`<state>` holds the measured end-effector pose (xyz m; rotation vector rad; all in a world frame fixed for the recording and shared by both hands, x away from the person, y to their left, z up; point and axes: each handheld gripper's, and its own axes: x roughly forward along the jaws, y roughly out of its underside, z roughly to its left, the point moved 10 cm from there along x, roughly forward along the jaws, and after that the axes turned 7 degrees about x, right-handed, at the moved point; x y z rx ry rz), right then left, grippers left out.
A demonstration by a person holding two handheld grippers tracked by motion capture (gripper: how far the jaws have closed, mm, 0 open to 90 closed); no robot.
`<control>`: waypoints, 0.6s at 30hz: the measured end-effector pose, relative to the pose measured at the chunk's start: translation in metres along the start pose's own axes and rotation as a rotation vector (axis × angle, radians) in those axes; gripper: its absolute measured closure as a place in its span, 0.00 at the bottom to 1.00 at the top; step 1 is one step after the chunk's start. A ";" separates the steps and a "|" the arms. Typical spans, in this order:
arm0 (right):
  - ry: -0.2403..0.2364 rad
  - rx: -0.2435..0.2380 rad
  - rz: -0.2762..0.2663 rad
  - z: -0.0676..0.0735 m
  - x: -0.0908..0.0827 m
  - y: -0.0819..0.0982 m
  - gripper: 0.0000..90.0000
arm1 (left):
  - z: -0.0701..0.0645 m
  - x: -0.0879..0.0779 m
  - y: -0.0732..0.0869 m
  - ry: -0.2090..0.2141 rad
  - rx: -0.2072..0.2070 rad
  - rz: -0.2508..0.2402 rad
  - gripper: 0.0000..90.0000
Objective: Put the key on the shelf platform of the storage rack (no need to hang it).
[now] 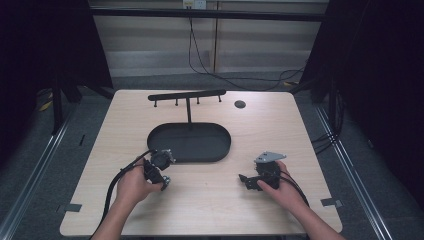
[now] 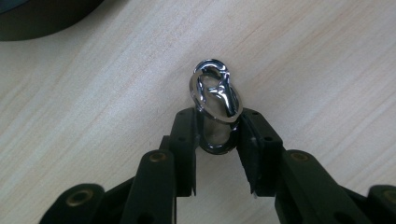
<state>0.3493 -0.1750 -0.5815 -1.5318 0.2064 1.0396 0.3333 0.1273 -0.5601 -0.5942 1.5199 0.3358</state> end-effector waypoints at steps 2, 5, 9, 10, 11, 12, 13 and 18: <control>0.000 0.000 0.000 0.000 0.000 0.000 0.15 | 0.000 -0.002 0.000 0.009 -0.005 -0.004 0.76; 0.000 0.000 0.000 0.000 0.000 0.000 0.15 | 0.000 -0.008 0.000 0.025 0.001 0.003 0.76; 0.000 0.000 0.000 0.000 0.000 0.000 0.15 | -0.001 -0.014 -0.003 0.035 -0.009 -0.014 0.76; 0.000 0.000 0.000 0.000 0.000 0.000 0.15 | 0.000 -0.016 -0.004 0.036 -0.008 -0.015 0.76; 0.000 0.000 0.000 0.000 0.000 0.000 0.15 | 0.000 -0.018 -0.005 0.039 -0.010 -0.015 0.76; 0.000 0.000 0.000 0.000 0.000 0.000 0.15 | 0.000 -0.020 -0.005 0.038 -0.011 -0.015 0.76; 0.000 0.000 0.000 0.000 0.000 0.000 0.15 | 0.000 -0.021 -0.006 0.039 -0.009 -0.014 0.76; 0.000 0.000 0.000 0.000 0.000 0.000 0.15 | 0.000 -0.029 -0.012 0.054 -0.014 -0.030 0.76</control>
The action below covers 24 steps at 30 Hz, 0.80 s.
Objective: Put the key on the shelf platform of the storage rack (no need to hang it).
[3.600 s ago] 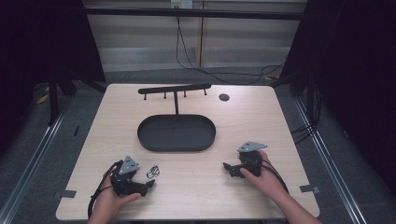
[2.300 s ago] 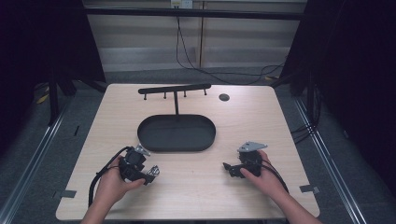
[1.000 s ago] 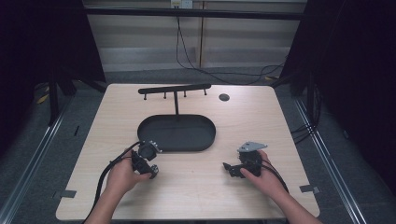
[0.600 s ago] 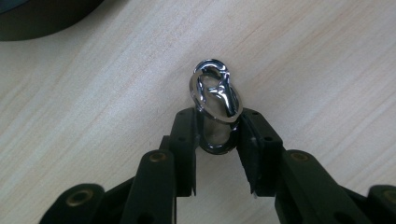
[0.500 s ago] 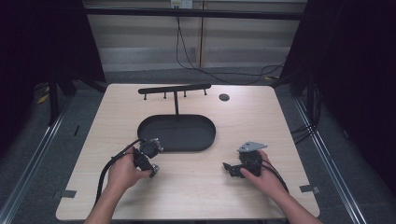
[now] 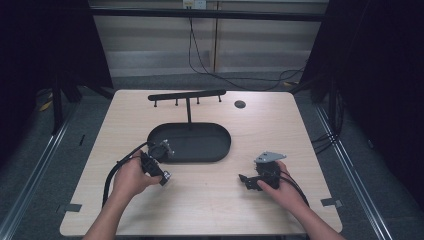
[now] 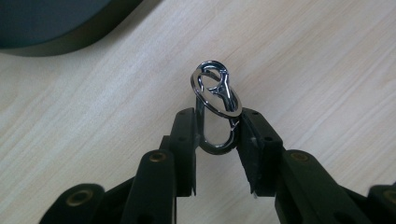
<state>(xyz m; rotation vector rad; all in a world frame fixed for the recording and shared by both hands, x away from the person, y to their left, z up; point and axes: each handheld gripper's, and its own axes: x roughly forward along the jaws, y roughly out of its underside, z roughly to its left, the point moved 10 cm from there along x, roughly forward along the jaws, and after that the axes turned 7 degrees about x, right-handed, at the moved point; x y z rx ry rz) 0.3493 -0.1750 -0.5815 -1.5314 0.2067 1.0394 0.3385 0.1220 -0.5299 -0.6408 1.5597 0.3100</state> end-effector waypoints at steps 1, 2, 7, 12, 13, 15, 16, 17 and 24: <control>0.000 0.000 0.000 0.000 0.000 0.000 0.15 | 0.000 -0.001 -0.001 0.002 -0.002 0.000 0.76; 0.000 0.000 0.000 0.000 0.000 0.000 0.15 | -0.001 -0.003 -0.002 0.005 -0.004 0.002 0.76; 0.000 0.000 0.000 0.000 0.000 0.000 0.15 | -0.001 -0.011 -0.009 0.007 -0.004 -0.006 0.76; 0.000 0.000 0.000 0.000 0.000 0.000 0.15 | 0.000 -0.017 -0.014 0.022 -0.009 -0.010 0.76; 0.000 0.000 0.000 0.000 0.000 0.000 0.15 | 0.001 -0.018 -0.015 0.021 -0.010 -0.009 0.76; 0.000 0.000 0.000 0.000 0.000 0.000 0.15 | 0.001 -0.021 -0.016 0.025 -0.015 -0.010 0.76; 0.000 0.000 0.000 0.000 0.000 0.000 0.15 | 0.002 -0.022 -0.017 0.026 -0.017 -0.014 0.76; 0.000 0.000 0.000 0.000 0.000 0.000 0.15 | 0.003 -0.023 -0.018 0.029 -0.021 -0.018 0.76; 0.000 0.000 0.000 0.000 0.000 0.000 0.15 | 0.008 -0.029 -0.021 0.031 -0.037 -0.010 0.76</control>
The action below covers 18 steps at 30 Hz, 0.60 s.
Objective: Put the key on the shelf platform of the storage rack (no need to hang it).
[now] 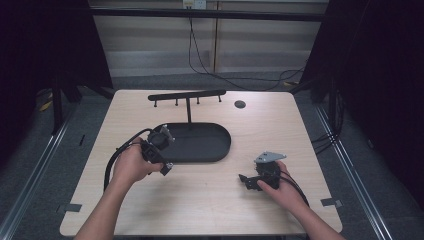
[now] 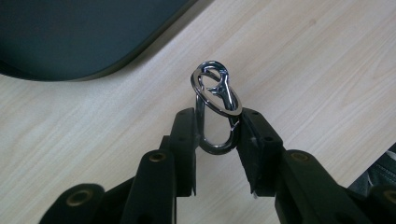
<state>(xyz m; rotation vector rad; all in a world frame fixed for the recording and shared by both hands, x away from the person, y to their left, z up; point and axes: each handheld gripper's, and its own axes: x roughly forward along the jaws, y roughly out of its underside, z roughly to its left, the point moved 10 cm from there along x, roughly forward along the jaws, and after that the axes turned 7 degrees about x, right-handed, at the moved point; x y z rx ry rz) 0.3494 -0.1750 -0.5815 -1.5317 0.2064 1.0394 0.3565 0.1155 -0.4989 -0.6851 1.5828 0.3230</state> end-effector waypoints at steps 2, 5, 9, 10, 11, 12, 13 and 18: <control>0.000 0.000 0.000 0.000 0.000 0.000 0.15 | 0.002 -0.002 -0.002 -0.001 -0.004 -0.001 0.76; 0.000 0.000 0.000 0.000 0.000 0.000 0.15 | 0.003 -0.004 -0.004 -0.006 -0.009 -0.006 0.76; 0.000 0.000 0.000 0.000 0.000 0.000 0.15 | 0.004 -0.008 -0.009 -0.012 -0.007 -0.012 0.76; 0.000 0.000 0.000 0.000 0.000 0.000 0.15 | 0.004 -0.008 -0.010 -0.009 -0.010 -0.015 0.76; 0.000 0.000 0.000 0.000 0.000 0.000 0.15 | 0.004 -0.009 -0.011 -0.008 -0.010 -0.016 0.76; 0.000 0.000 0.000 0.000 0.000 0.000 0.15 | 0.004 -0.010 -0.012 -0.006 -0.010 -0.019 0.76; 0.000 0.000 0.000 0.000 0.000 0.000 0.15 | 0.004 -0.010 -0.013 -0.008 -0.009 -0.017 0.76; 0.000 0.000 0.000 0.000 0.000 0.000 0.15 | 0.005 -0.012 -0.018 -0.003 -0.013 -0.011 0.76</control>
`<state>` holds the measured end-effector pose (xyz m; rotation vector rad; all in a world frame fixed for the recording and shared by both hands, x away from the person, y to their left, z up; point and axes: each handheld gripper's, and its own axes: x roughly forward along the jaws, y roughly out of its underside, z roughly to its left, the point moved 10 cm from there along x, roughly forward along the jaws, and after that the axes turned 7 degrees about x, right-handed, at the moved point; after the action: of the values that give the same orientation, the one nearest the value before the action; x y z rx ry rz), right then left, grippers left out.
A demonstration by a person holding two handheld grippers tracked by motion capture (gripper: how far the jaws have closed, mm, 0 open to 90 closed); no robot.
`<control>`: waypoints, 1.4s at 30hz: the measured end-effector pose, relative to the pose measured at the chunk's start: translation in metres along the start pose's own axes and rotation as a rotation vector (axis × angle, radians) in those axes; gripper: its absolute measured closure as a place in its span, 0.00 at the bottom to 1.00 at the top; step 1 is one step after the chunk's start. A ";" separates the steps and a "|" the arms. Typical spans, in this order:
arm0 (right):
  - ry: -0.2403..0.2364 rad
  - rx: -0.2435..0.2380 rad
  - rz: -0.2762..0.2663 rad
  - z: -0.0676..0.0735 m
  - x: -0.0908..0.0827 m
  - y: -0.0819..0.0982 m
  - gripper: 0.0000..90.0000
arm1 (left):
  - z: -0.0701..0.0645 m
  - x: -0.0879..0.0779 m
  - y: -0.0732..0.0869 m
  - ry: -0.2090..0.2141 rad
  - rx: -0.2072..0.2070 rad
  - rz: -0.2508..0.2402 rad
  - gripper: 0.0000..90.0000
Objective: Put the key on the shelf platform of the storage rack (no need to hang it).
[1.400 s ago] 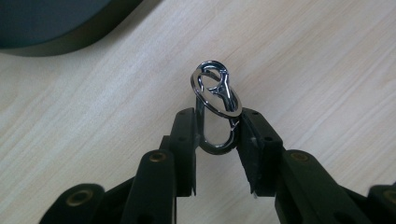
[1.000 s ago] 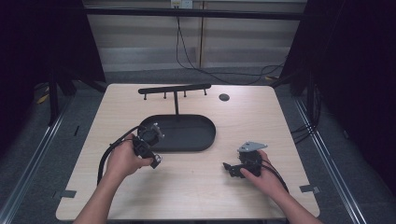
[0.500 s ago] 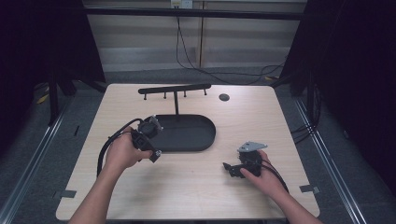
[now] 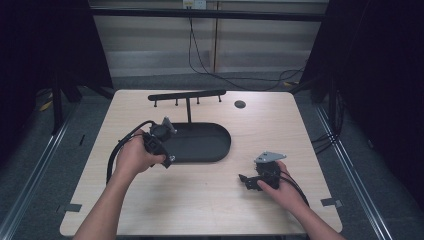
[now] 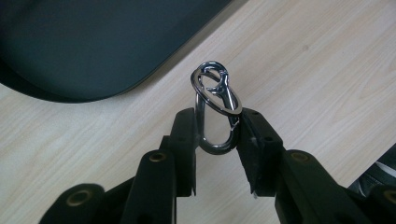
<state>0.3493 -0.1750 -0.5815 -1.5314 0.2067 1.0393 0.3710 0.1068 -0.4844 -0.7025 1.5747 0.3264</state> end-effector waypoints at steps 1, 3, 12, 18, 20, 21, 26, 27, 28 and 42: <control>0.000 0.001 -0.001 0.000 0.000 0.000 0.15 | 0.000 -0.001 -0.001 0.002 -0.001 0.000 0.76; 0.000 0.002 -0.001 0.000 0.000 0.000 0.15 | 0.000 -0.001 -0.003 0.002 -0.001 -0.004 0.76; 0.001 -0.003 -0.003 0.000 0.000 0.000 0.15 | 0.004 -0.005 -0.014 -0.012 -0.009 -0.007 0.76; 0.001 -0.002 -0.003 0.000 0.000 0.000 0.15 | 0.004 -0.004 -0.021 -0.012 -0.011 -0.006 0.76; 0.001 -0.002 -0.003 0.000 0.000 0.000 0.15 | 0.004 -0.003 -0.023 -0.014 -0.015 -0.005 0.76; 0.001 -0.002 -0.003 0.000 0.000 0.000 0.15 | 0.004 -0.002 -0.024 -0.010 -0.016 -0.005 0.76; 0.001 -0.002 -0.003 0.000 0.000 0.000 0.15 | 0.007 -0.001 -0.029 -0.015 -0.018 -0.010 0.76; 0.001 -0.002 -0.003 0.000 0.000 0.000 0.15 | 0.007 -0.001 -0.029 -0.017 -0.025 -0.012 0.76; 0.001 -0.002 -0.003 0.000 0.000 0.000 0.15 | 0.008 0.000 -0.030 -0.016 -0.026 -0.015 0.76; 0.001 -0.002 -0.003 0.000 0.000 0.000 0.15 | 0.014 0.005 -0.040 -0.026 -0.053 -0.024 0.76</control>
<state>0.3498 -0.1751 -0.5814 -1.5336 0.2038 1.0369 0.4071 0.0831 -0.4831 -0.7549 1.5367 0.3596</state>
